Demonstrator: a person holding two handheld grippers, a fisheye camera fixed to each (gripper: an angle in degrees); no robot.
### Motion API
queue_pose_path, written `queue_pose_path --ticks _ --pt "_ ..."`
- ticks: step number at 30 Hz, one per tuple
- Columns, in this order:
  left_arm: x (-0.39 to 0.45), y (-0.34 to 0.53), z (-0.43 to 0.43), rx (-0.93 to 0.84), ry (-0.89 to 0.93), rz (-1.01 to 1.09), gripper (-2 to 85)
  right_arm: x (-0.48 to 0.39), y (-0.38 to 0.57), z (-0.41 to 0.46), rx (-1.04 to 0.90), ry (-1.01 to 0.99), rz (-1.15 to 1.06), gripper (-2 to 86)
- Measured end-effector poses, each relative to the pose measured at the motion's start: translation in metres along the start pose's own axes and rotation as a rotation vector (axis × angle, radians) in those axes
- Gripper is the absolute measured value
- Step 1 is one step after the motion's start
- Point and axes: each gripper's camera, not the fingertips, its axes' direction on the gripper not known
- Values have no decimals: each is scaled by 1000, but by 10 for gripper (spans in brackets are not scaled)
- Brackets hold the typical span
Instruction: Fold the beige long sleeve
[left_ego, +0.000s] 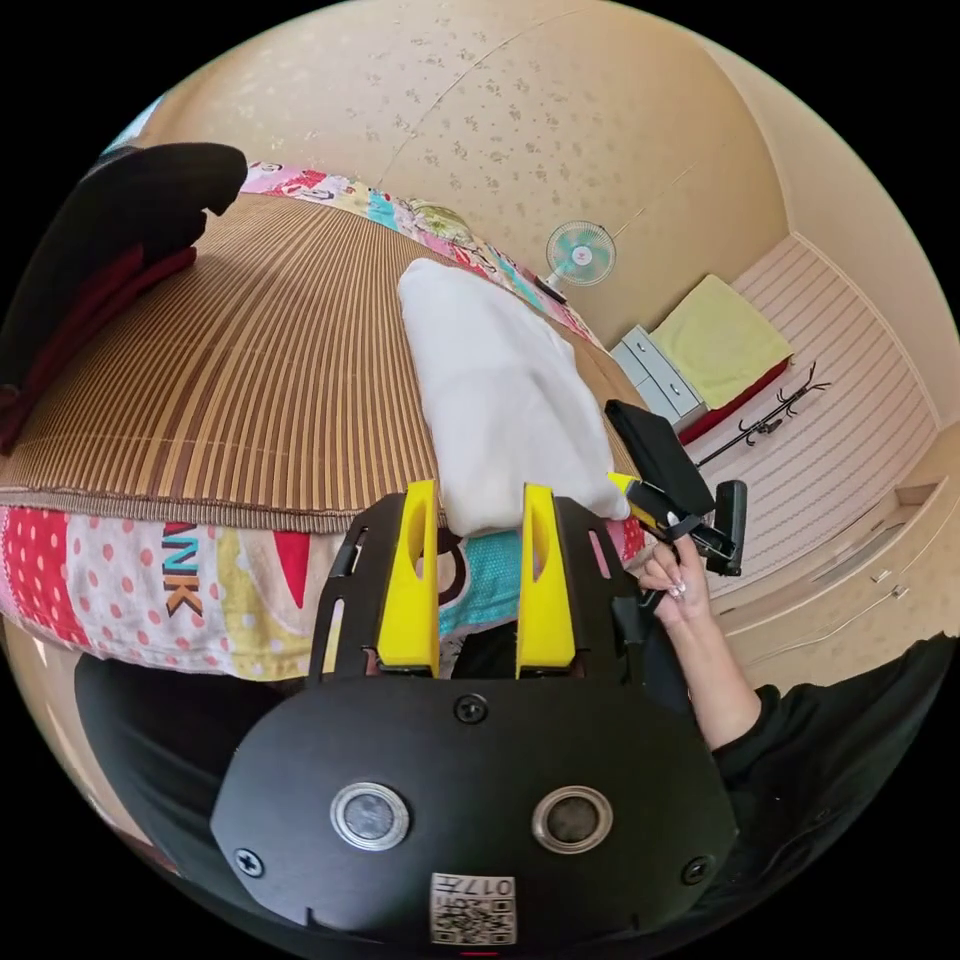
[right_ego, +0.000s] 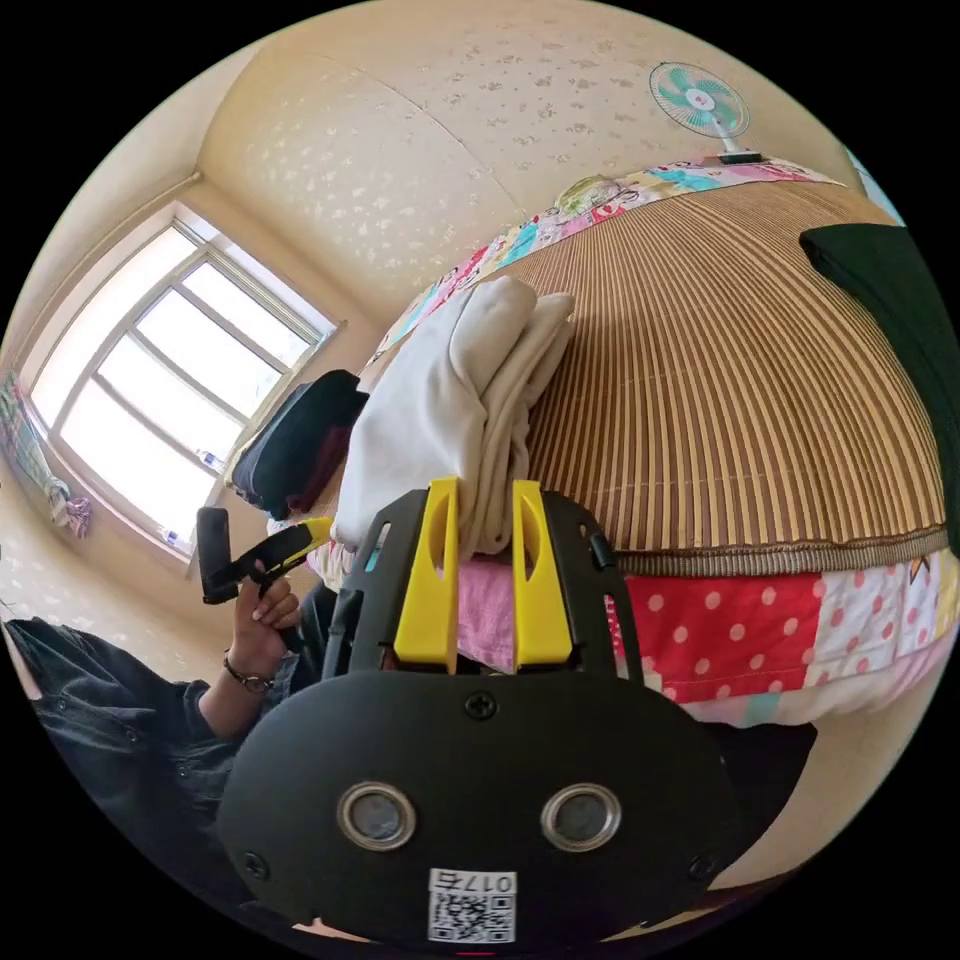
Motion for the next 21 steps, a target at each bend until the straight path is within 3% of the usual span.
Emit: queue_pose_path --ticks 4,7,10,16,19,21 --pt "23 -9 -3 61 -84 103 123 -3 12 -33 69 -131 105 95" --pt "11 -18 45 -164 -149 40 117 -14 8 -46 71 -209 122 97" --pt "-5 -21 33 -92 -78 -26 114 -30 -2 -61 32 -200 123 104" --pt "-63 -38 18 -142 147 -282 125 -64 -15 -88 -145 -178 119 124" --pt "-65 -39 -11 -30 100 -243 125 -76 -11 -111 -137 -188 129 125" --pt "-70 -42 -10 -60 71 -236 125 -77 -10 -123 -124 -224 157 126"
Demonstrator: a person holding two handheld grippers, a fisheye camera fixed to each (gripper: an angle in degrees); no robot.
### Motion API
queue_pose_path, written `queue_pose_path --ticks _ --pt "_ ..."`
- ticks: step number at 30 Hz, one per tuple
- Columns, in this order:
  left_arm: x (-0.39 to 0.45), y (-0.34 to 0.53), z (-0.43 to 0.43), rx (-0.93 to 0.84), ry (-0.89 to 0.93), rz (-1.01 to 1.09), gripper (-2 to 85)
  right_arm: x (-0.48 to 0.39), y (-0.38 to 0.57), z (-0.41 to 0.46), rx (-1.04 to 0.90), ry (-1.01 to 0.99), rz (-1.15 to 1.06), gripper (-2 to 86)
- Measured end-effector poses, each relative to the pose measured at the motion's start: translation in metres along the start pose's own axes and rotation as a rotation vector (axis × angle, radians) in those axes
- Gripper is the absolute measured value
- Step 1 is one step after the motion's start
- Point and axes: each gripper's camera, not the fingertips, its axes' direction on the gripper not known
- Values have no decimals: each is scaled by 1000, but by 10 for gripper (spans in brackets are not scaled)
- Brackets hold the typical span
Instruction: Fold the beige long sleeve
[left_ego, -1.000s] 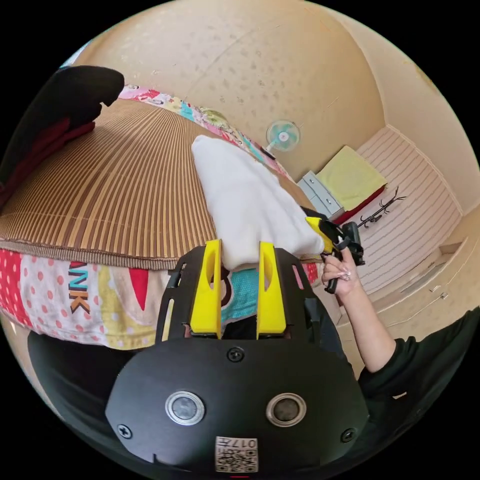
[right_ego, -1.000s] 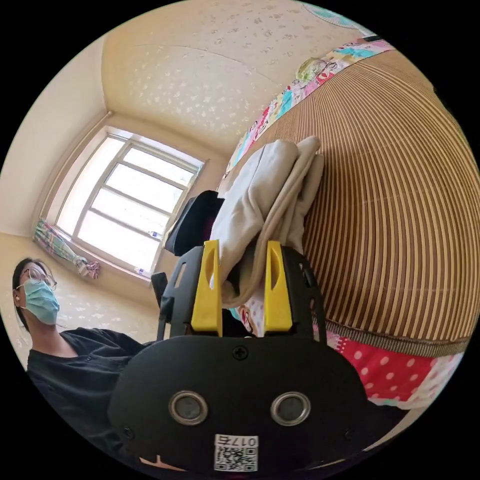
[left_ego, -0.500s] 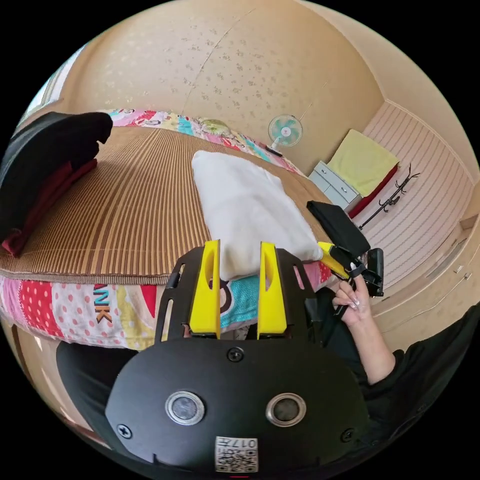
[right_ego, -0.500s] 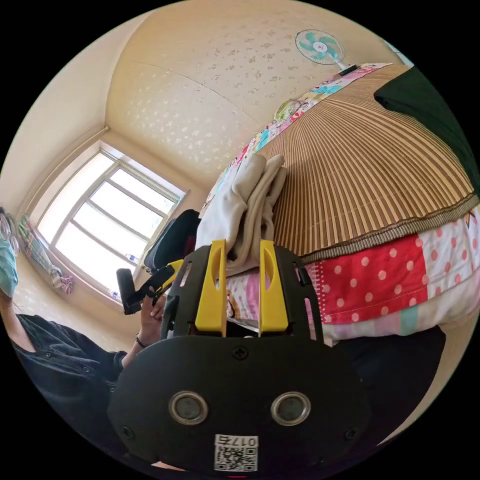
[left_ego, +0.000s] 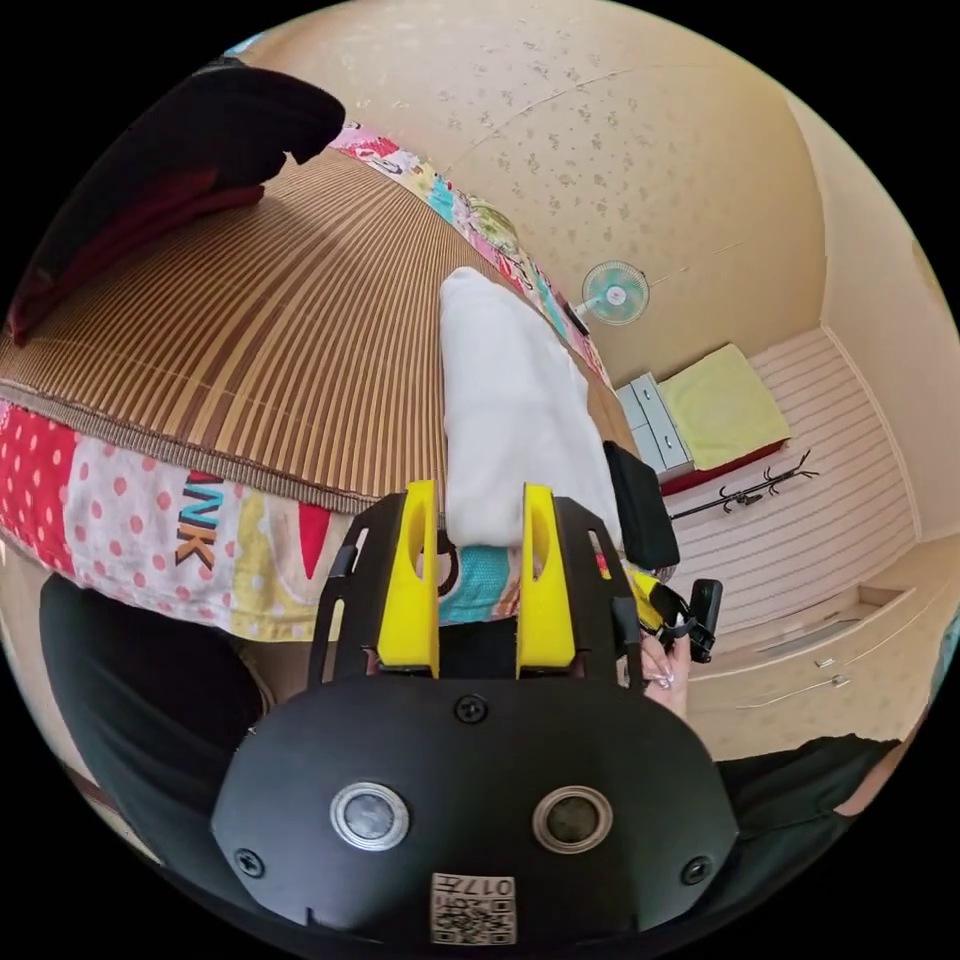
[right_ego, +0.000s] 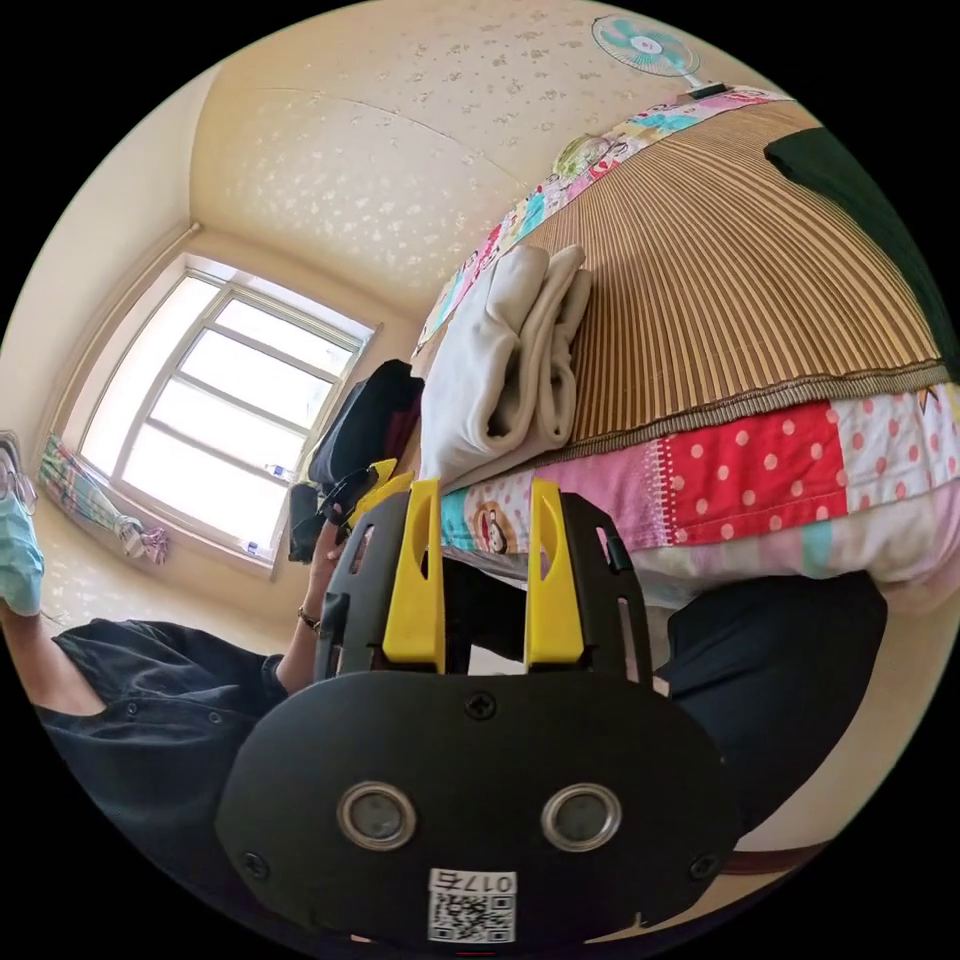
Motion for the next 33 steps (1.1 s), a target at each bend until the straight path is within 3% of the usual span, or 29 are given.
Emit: queue_pose_path --ticks 3,9,14,20,23,27,33 --pt "-15 -5 25 -119 82 -25 121 -5 0 -13 28 -56 27 125" --pt "-38 11 18 -31 169 -110 86 -37 -12 -24 -17 4 19 138" --pt "-32 21 16 -117 436 -157 61 -38 -14 -21 -34 -211 127 174" --pt "10 48 2 -233 577 -110 59 -41 -22 -18 26 -458 253 229" --pt "34 67 -9 -296 584 -34 58 -57 -34 -22 51 -502 254 212" --pt "52 83 -30 -263 530 46 57 -82 -42 -35 67 -463 250 127" --pt "100 69 -37 -235 591 178 60 -151 -72 -93 168 -424 -49 80"
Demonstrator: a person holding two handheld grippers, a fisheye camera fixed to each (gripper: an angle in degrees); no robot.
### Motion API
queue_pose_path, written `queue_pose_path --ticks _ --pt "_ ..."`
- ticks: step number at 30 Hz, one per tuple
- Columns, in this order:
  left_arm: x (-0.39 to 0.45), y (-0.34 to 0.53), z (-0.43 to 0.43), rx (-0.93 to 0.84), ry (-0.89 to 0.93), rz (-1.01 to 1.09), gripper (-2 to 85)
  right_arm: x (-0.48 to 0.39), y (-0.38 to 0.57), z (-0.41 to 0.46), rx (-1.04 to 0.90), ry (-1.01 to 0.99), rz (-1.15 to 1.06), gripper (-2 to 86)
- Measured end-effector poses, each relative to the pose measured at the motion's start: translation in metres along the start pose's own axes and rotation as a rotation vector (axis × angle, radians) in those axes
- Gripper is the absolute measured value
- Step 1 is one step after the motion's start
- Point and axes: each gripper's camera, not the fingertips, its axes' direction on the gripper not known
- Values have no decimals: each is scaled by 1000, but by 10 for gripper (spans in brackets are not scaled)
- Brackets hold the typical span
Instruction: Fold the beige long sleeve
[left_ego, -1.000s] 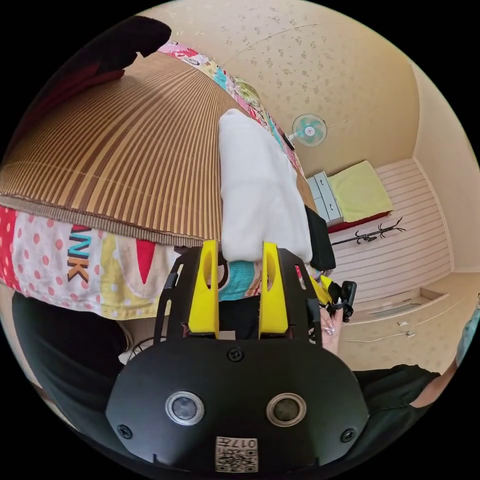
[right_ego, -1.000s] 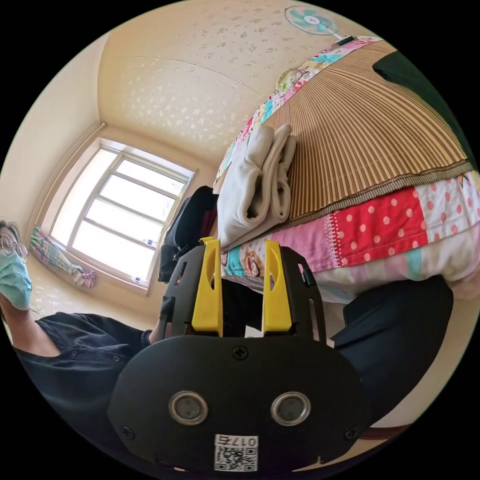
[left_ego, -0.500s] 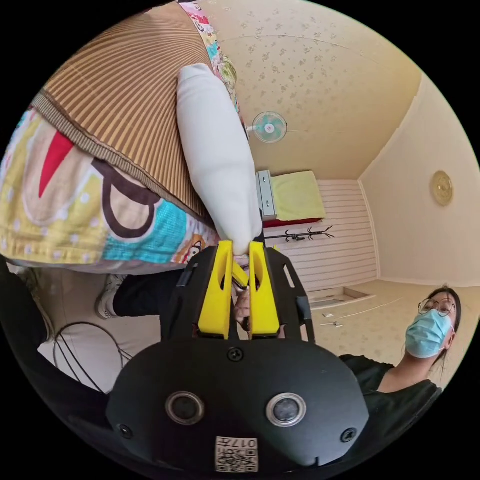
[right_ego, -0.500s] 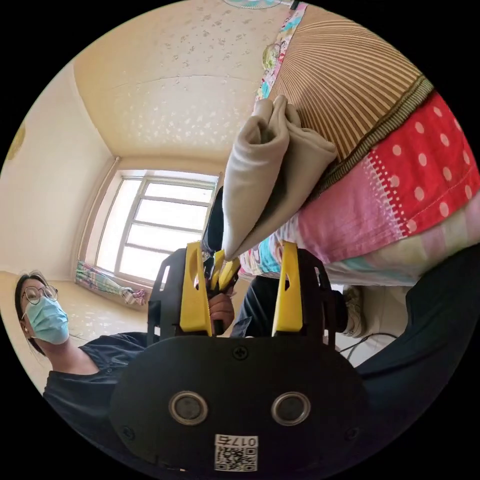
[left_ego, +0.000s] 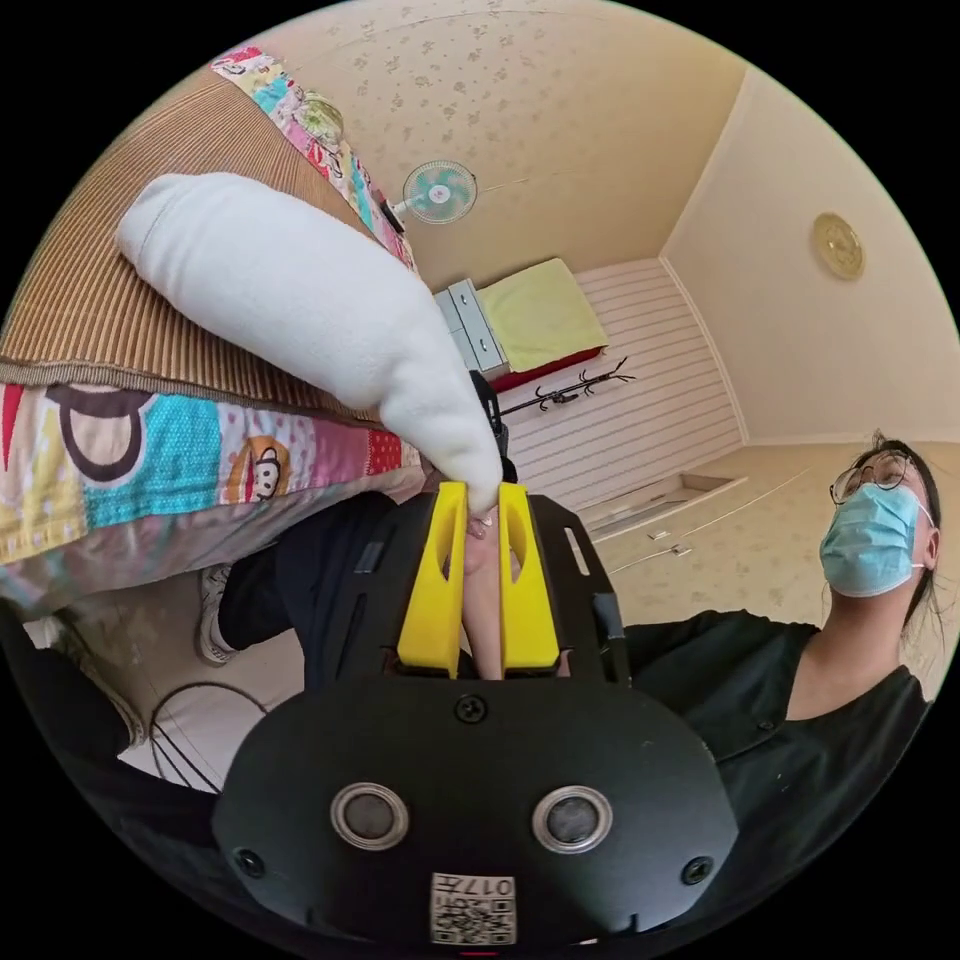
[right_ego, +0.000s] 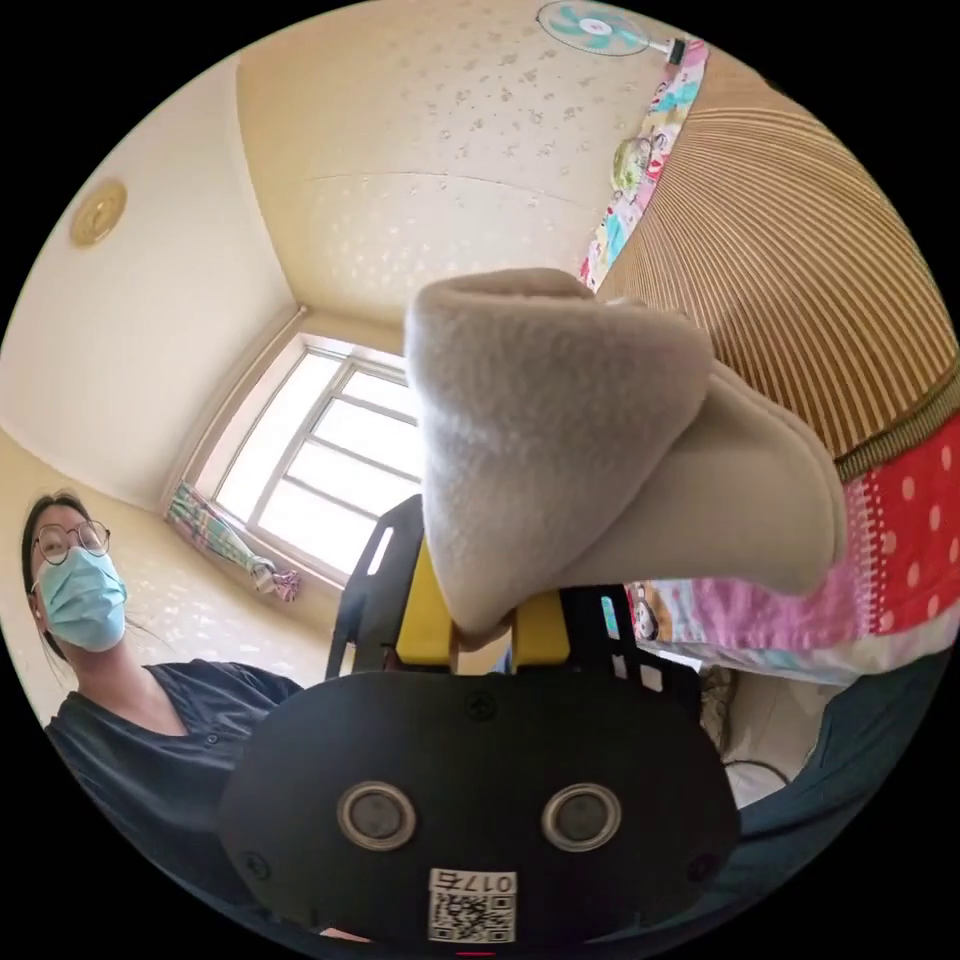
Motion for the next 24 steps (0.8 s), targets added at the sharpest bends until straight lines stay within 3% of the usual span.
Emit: queue_pose_path --ticks 7,12,15,19,22,24 --pt "54 -46 45 -16 12 149 105 -107 -102 -119 178 35 -424 75" --pt "32 -30 58 5 -90 73 111 -120 -141 -253 381 164 -606 76" --pt "7 -27 74 -29 -53 -14 112 -53 -159 -333 475 191 -376 76" --pt "-5 -35 82 -38 -99 -36 112 52 -134 -407 561 531 162 69" --pt "-6 -41 78 1 -155 -29 111 57 -97 -423 632 470 100 69" --pt "-8 -45 74 27 -181 -31 111 48 -84 -420 638 548 107 67"
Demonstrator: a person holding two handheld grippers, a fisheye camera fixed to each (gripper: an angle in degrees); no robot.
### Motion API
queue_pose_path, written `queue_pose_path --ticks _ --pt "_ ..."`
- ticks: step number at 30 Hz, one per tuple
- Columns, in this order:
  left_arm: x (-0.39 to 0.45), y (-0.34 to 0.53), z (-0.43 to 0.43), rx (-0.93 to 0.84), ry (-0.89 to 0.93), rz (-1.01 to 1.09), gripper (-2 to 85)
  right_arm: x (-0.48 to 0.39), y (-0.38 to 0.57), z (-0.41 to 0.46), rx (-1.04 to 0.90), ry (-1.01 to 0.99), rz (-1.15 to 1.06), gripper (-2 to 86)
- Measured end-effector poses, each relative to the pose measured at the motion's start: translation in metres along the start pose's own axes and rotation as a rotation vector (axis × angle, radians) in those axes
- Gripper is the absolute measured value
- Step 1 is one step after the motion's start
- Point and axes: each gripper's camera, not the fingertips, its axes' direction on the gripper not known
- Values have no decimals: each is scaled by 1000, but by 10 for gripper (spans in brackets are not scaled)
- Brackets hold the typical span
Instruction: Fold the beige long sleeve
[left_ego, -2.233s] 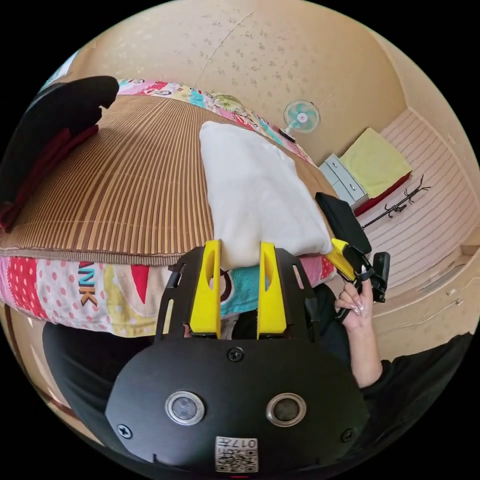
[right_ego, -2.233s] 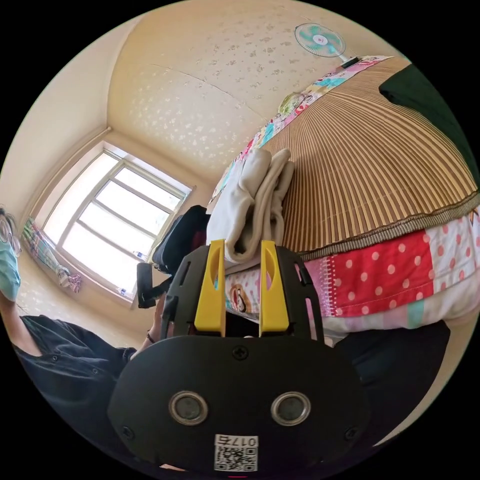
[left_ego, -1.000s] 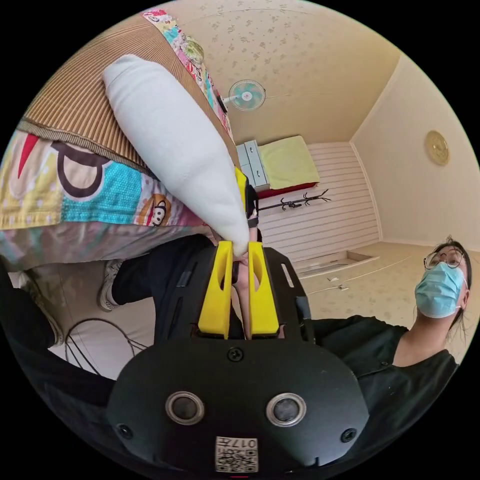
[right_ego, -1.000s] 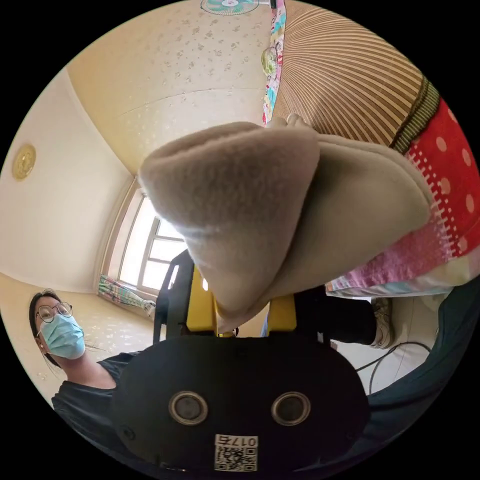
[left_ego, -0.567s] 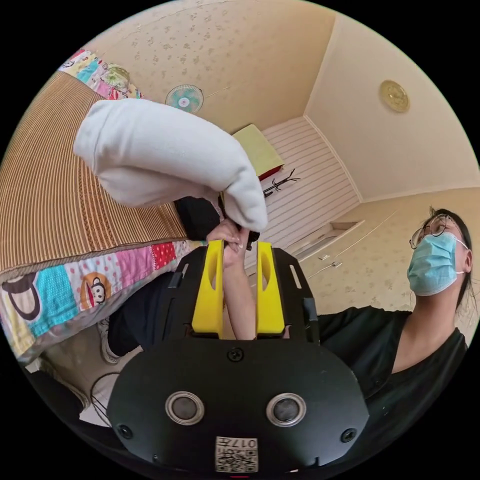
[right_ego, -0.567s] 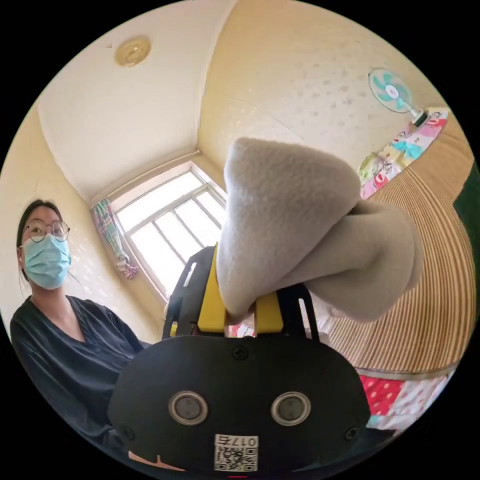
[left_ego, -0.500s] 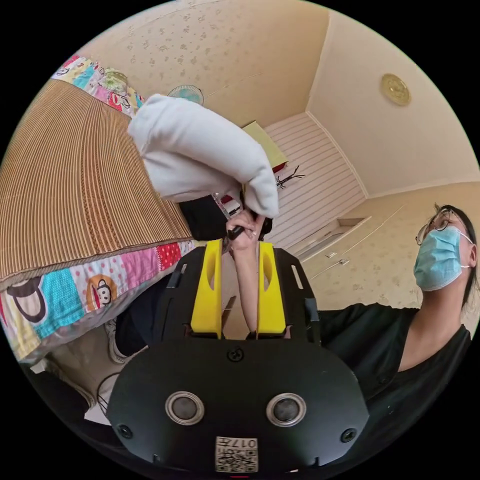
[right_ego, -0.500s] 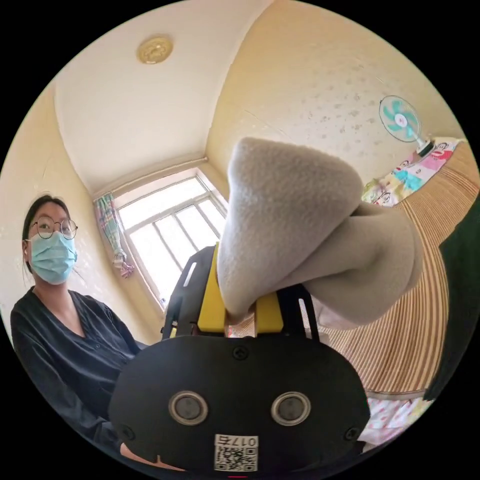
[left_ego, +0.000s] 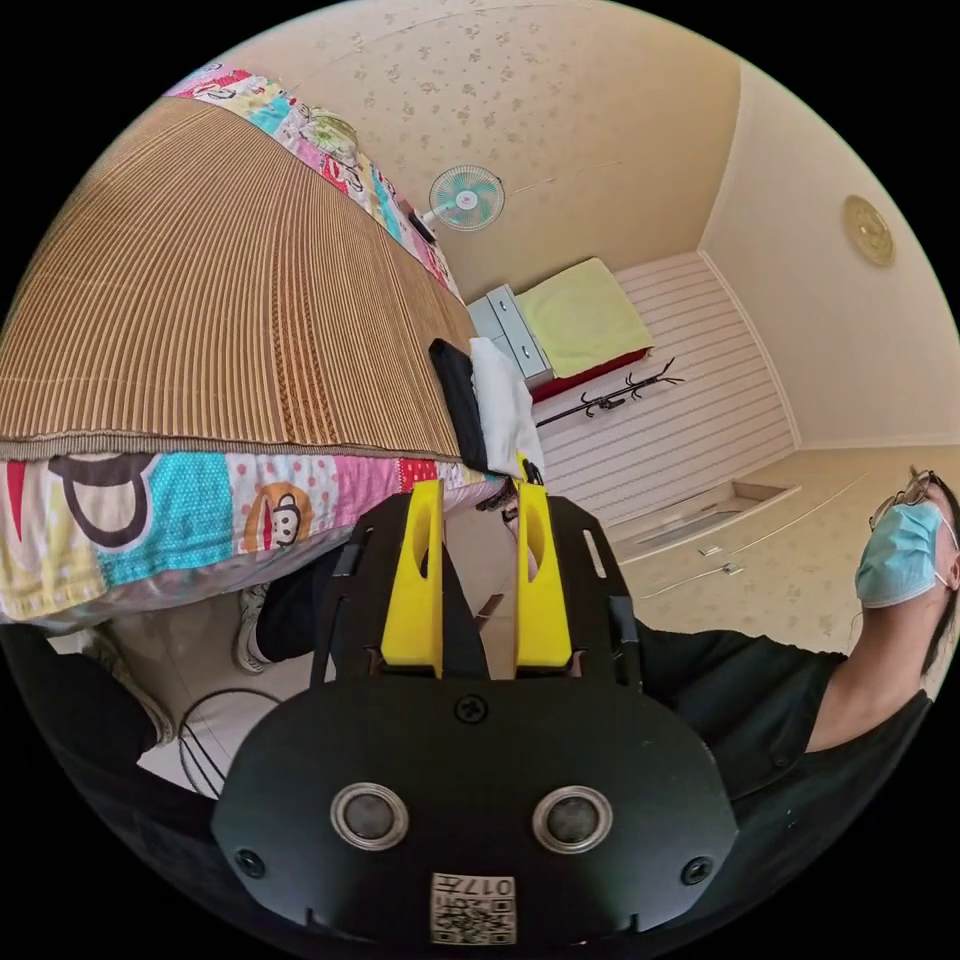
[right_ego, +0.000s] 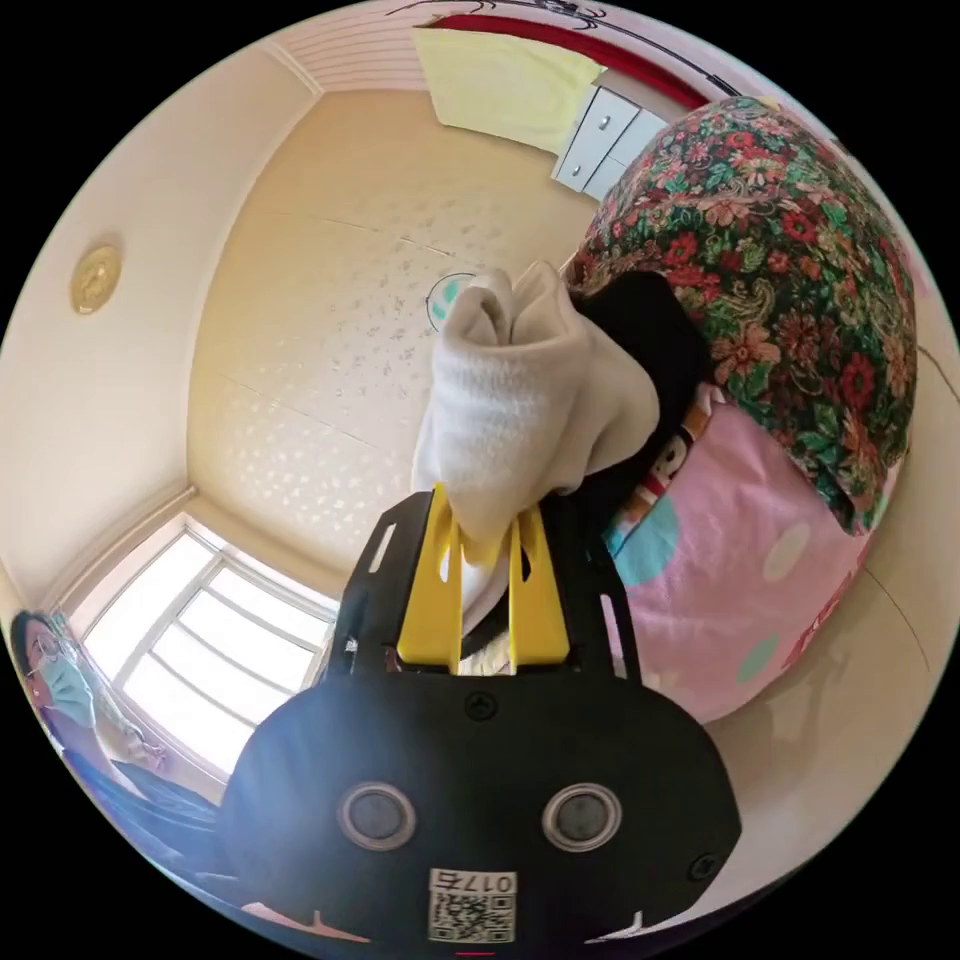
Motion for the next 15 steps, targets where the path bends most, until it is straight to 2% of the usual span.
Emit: queue_pose_path --ticks 3,6,9,11,13,15 --pt "-3 -7 -11 51 -77 15 104 -31 24 -14 45 131 -49 54" --pt "3 -18 -45 151 -250 67 101 -65 58 -22 104 325 -73 26" --pt "17 -35 -116 320 -543 147 105 -76 88 -3 -31 399 -83 12" --pt "31 -40 -186 515 -840 157 112 -80 106 9 -112 384 -103 8" --pt "32 -45 -230 622 -1040 115 114 -87 129 22 -181 319 -125 6" --pt "19 -58 -265 630 -1186 36 121 -96 143 32 -216 286 -145 5"
